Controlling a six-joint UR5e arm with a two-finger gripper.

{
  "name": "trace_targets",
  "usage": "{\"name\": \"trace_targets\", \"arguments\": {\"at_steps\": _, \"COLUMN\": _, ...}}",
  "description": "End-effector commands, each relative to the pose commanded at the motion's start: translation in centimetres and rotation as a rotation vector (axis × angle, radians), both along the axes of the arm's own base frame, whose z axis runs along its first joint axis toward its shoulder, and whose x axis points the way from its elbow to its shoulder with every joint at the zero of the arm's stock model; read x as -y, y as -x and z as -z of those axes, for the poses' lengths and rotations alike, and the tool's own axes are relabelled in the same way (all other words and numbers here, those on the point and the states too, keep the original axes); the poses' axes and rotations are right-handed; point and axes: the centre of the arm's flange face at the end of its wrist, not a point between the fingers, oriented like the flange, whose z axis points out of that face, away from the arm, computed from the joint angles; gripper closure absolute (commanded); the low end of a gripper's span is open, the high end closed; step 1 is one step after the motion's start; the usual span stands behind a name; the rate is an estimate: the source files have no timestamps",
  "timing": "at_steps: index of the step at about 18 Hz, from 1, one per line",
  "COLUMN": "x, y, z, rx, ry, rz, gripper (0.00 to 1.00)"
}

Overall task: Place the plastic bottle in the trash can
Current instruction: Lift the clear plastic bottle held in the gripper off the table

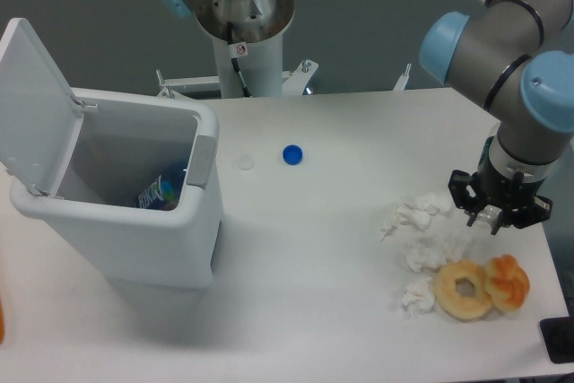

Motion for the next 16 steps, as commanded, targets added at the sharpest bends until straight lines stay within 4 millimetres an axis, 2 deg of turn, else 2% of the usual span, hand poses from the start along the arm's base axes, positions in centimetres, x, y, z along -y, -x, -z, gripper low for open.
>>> {"name": "trace_targets", "arguments": {"at_steps": 6, "x": -0.2, "y": -0.4, "z": -1.0, "rx": -0.006, "ry": -0.019, "rz": -0.021, "gripper": 1.00}}
{"name": "trace_targets", "arguments": {"at_steps": 9, "x": -2.2, "y": -1.9, "z": -1.9, "rx": -0.009, "ry": -0.039, "rz": -0.050, "gripper": 1.00}}
{"name": "trace_targets", "arguments": {"at_steps": 12, "x": -3.0, "y": -4.1, "z": -5.0, "rx": -0.007, "ry": -0.120, "rz": -0.076, "gripper": 1.00}}
{"name": "trace_targets", "arguments": {"at_steps": 14, "x": -4.4, "y": -6.8, "z": -8.0, "rx": -0.021, "ry": -0.174, "rz": -0.067, "gripper": 1.00}}
{"name": "trace_targets", "arguments": {"at_steps": 16, "x": -6.0, "y": -9.8, "z": -11.6, "rx": -0.031, "ry": -0.261, "rz": -0.132, "gripper": 1.00}}
